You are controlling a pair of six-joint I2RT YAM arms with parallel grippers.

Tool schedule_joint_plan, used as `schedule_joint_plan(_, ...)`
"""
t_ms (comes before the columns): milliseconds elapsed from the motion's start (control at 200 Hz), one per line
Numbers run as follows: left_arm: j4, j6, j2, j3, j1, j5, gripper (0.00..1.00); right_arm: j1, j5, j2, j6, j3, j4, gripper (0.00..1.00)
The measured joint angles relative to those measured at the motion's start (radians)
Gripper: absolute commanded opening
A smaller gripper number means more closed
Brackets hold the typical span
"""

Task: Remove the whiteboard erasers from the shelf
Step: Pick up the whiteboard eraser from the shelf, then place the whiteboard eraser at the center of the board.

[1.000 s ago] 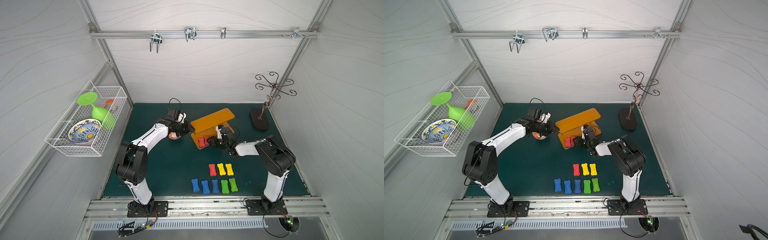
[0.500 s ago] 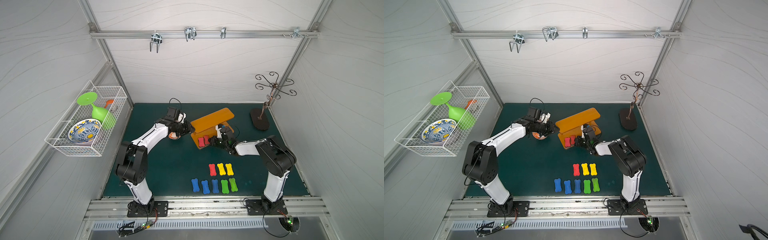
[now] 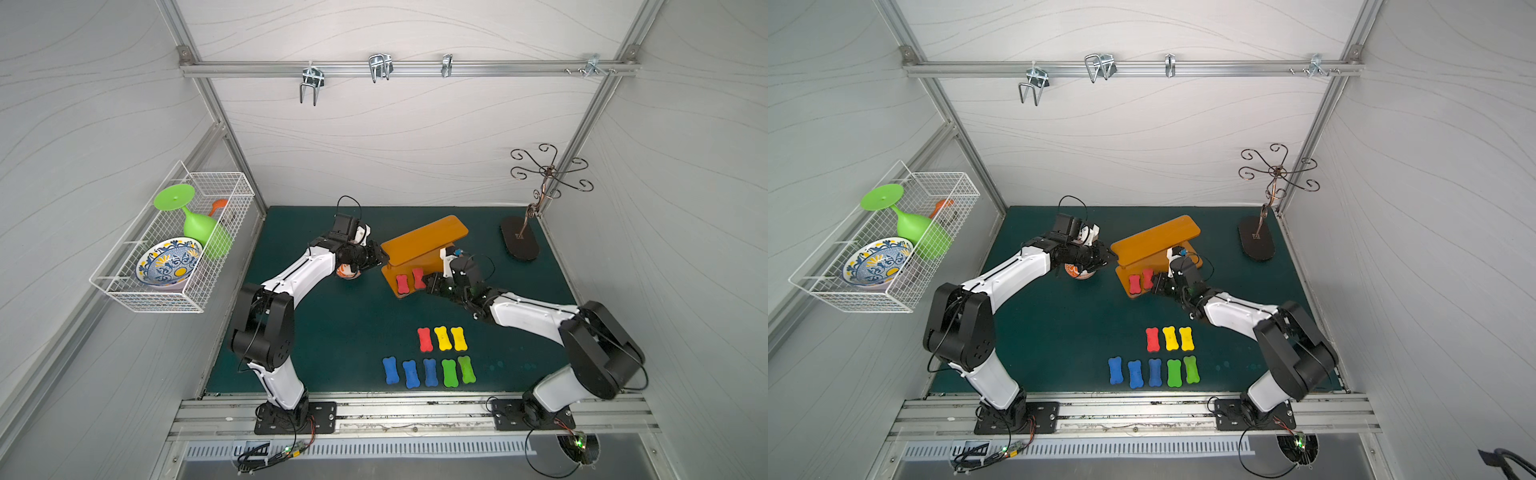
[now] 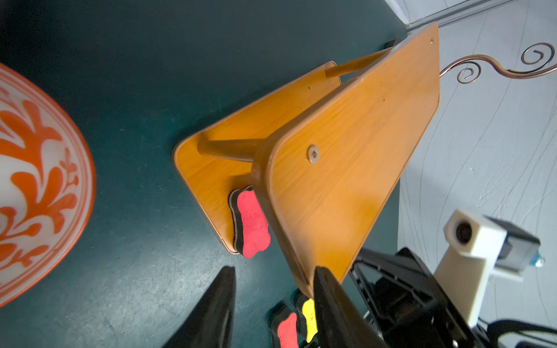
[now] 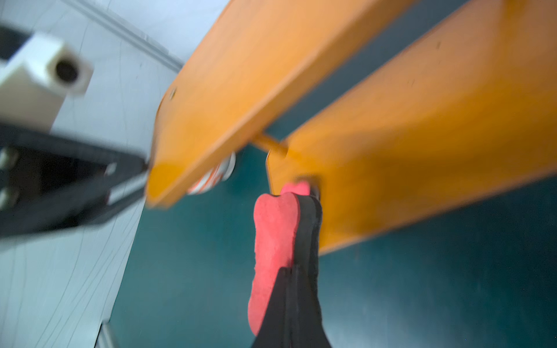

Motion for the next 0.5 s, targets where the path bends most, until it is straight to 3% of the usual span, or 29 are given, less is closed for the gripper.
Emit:
schedule_joint_plan(230, 0.003, 0.0, -0.058, -0.019, 0.009, -0.011, 0.47, 0.27, 0.129, -0.145, 0.131, -0.123, -0.133, 0.0)
schedule_joint_plan(500, 0.003, 0.001, -0.08, -0.027, -0.001, -0.025, 0.47, 0.4, 0.208, 0.001, 0.226, -0.084, -0.199, 0.0)
